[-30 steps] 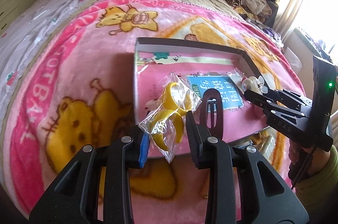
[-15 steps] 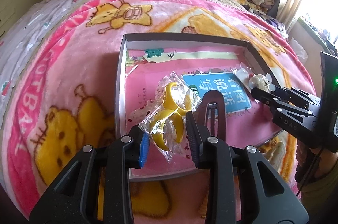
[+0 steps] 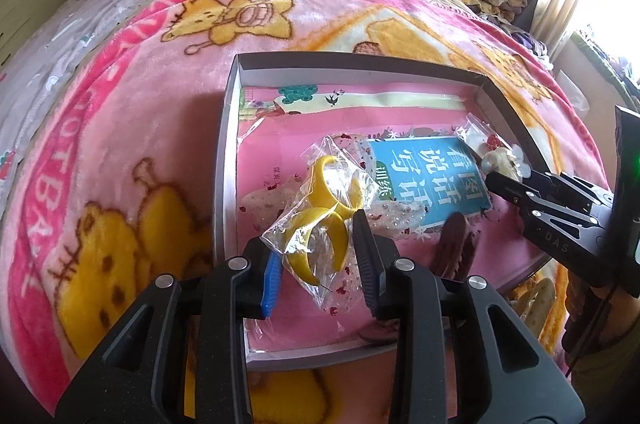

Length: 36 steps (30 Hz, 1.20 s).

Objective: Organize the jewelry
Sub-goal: 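Carry the ring bag into the box with the left gripper while the right lowers the claw clip inside, then open both grippers to release the ring bag and claw clip in the box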

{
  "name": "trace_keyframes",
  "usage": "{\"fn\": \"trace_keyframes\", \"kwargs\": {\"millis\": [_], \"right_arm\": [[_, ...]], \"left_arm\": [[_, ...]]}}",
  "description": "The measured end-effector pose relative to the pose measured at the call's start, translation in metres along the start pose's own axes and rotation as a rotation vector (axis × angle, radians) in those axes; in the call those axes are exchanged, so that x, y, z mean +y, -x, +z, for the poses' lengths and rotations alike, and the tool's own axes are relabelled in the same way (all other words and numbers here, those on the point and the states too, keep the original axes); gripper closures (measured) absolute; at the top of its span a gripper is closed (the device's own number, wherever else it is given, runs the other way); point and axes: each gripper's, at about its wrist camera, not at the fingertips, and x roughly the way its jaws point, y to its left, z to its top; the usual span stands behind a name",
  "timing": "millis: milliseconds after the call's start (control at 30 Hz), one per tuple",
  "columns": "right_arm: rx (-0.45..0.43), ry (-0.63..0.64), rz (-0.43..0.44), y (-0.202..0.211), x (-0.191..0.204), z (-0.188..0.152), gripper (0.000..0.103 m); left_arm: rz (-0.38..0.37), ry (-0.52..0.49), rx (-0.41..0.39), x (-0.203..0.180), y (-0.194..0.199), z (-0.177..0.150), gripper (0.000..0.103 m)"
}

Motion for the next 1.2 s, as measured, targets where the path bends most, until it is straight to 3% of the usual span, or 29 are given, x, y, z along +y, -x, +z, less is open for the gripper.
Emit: {"fn": "trace_keyframes", "kwargs": {"millis": [167,500,1000,1100,1200], "right_arm": [[-0.004,0.002,-0.015,0.002,-0.001,-0.001,0.069],[-0.049,0.003,-0.024,0.024,0.002,0.0,0.05],[-0.11,-0.019,-0.048,0.062,0.0,-0.004,0.024],[-0.124,-0.028,-0.051,0.07,-0.002,-0.005,0.022],[-0.131,-0.037,-0.05,0.076,-0.004,-0.007,0.021]], "left_arm": [[0.0,0.003,0.001,0.0,0.0,0.0,0.078],[-0.003,-0.003,-0.008,-0.004,0.005,-0.001,0.074],[0.006,-0.001,-0.061,-0.008,0.037,-0.004,0.05],[0.009,-0.003,-0.078,-0.009,0.045,-0.005,0.045],[0.011,-0.005,-0.092,-0.011,0.052,-0.006,0.034]]}}
